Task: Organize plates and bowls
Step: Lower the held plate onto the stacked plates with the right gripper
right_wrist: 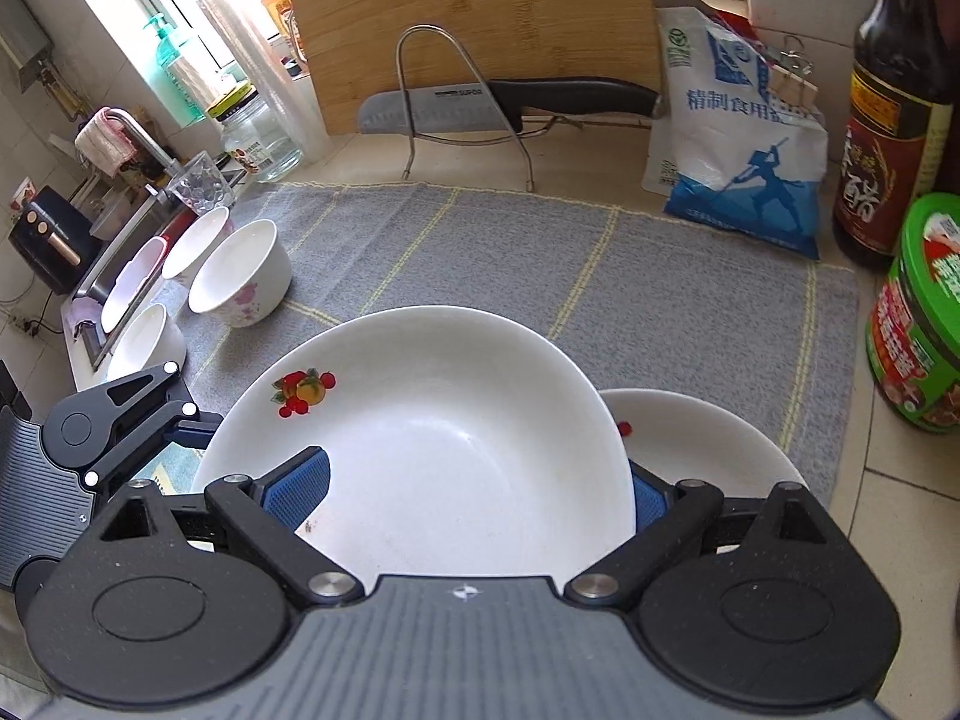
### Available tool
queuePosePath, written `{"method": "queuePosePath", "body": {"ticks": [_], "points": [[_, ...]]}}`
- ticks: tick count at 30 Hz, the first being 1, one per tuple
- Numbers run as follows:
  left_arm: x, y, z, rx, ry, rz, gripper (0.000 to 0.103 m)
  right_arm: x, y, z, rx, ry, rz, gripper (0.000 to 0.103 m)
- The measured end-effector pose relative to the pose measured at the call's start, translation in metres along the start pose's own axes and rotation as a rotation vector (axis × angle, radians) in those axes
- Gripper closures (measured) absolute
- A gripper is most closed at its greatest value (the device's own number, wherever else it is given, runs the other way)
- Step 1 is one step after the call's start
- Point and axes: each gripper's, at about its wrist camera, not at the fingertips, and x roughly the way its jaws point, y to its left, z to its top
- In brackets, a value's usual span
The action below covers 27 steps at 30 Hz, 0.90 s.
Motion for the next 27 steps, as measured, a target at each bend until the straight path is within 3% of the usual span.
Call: {"method": "queuePosePath", "body": {"ticks": [11, 27], "points": [[0.019, -0.012, 0.010, 0.028, 0.022, -0.034, 0.001, -0.011, -0.030, -0.026, 0.065, -0.016, -0.021, 0.004], [0.031, -0.015, 0.015, 0.055, 0.035, -0.020, 0.001, 0.000, -0.051, -0.037, 0.084, -0.004, -0.034, 0.004]]}}
